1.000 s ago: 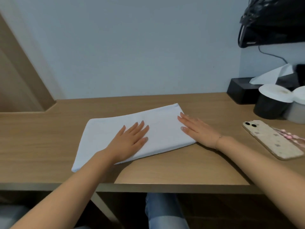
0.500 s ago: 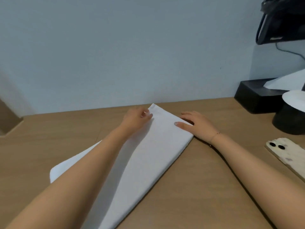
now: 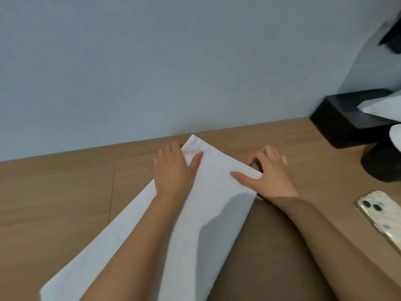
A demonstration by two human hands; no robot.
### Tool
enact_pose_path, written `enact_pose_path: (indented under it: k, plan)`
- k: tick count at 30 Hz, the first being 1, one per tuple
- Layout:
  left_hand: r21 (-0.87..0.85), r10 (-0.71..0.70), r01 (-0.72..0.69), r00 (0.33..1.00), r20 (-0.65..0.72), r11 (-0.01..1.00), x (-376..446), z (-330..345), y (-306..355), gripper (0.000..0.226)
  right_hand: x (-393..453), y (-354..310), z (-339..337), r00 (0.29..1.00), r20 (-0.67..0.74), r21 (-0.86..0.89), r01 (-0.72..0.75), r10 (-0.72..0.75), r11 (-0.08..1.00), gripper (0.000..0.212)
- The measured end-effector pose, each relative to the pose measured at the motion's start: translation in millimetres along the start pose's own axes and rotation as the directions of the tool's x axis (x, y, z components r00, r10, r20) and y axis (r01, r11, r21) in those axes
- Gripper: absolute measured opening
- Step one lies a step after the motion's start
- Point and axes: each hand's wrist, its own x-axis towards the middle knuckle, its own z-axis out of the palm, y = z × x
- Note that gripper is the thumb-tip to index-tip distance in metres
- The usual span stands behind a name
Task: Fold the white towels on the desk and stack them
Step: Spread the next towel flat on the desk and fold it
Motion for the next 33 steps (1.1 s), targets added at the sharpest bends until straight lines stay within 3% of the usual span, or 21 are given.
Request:
enact_pose_path:
  k: [3, 6, 8, 10, 12, 15, 17, 19, 21, 22, 27, 33]
  plan:
    - [-0.047, -0.088, 0.099, 0.975, 0.202, 0.994, 5.5, -13.7, 4.5, 0.050, -5.9, -4.8, -4.2, 0.979, 0.104, -0.098, -0.164, 0.174, 0.982, 0.051]
    - [-0.217, -0.185, 0.337, 0.835, 0.519, 0.916, 4.6, -35.1, 6.9, 0.054, -6.2, -11.9, -19.5, 0.916, 0.311, -0.221, -0.189, 0.253, 0.957, 0.055]
    - [-0.308, -0.201, 0.473, 0.756, 0.623, 0.825, -7.9, -53.1, 8.9, 0.052, -9.4, -19.0, -31.1, 0.854, 0.438, -0.234, -0.194, 0.281, 0.953, 0.054]
    - [-0.380, -0.188, 0.530, 0.736, 0.651, 0.758, -26.6, -76.1, 12.0, 0.043, -19.2, -29.8, -41.8, 0.797, 0.520, -0.110, -0.296, 0.309, 0.949, 0.053]
    - [-0.413, -0.205, 0.568, 0.731, 0.651, 0.712, -43.5, -101.7, 13.5, 0.030, -33.0, -43.0, -53.4, 0.748, 0.585, 0.116, -0.460, 0.314, 0.880, 0.049]
    - [-0.543, -0.209, 0.552, 0.797, 0.567, 0.632, -57.8, -146.9, 7.9, 0.023, -47.7, -68.9, -78.5, 0.788, 0.562, 0.382, -0.518, 0.253, 0.765, 0.040]
    - [-0.662, -0.231, 0.540, 0.835, 0.500, 0.520, -65.8, -182.5, 2.6, 0.016, -51.8, -96.0, -97.4, 0.839, 0.491, 0.513, -0.497, 0.235, 0.700, 0.032]
    - [-0.750, -0.251, 0.498, 0.867, 0.430, 0.435, -72.9, -224.0, -2.7, 0.033, -54.5, -132.1, -114.8, 0.866, 0.435, 0.689, -0.496, 0.247, 0.529, 0.026]
    - [-0.814, -0.226, 0.434, 0.900, 0.373, 0.385, -80.2, -264.5, -11.1, 0.034, -57.7, -172.1, -130.9, 0.892, 0.394, 0.818, -0.451, 0.223, 0.357, 0.023]
    - [-0.843, -0.212, 0.398, 0.916, 0.342, 0.362, -84.7, -283.4, -16.6, 0.035, -59.9, -191.9, -138.0, 0.907, 0.373, 0.849, -0.418, 0.195, 0.323, 0.021]
    - [-0.906, -0.252, 0.215, 0.959, 0.126, 0.365, -109.2, -363.5, -59.1, 0.038, -63.9, -292.7, -163.3, 0.974, 0.226, 0.934, -0.225, 0.031, 0.276, 0.030]
    - [-0.866, -0.332, 0.033, 0.930, -0.155, 0.499, -139.1, -435.5, -113.2, 0.035, -71.4, -393.5, -166.2, 0.976, 0.062, 0.940, 0.014, -0.210, 0.342, 0.012]
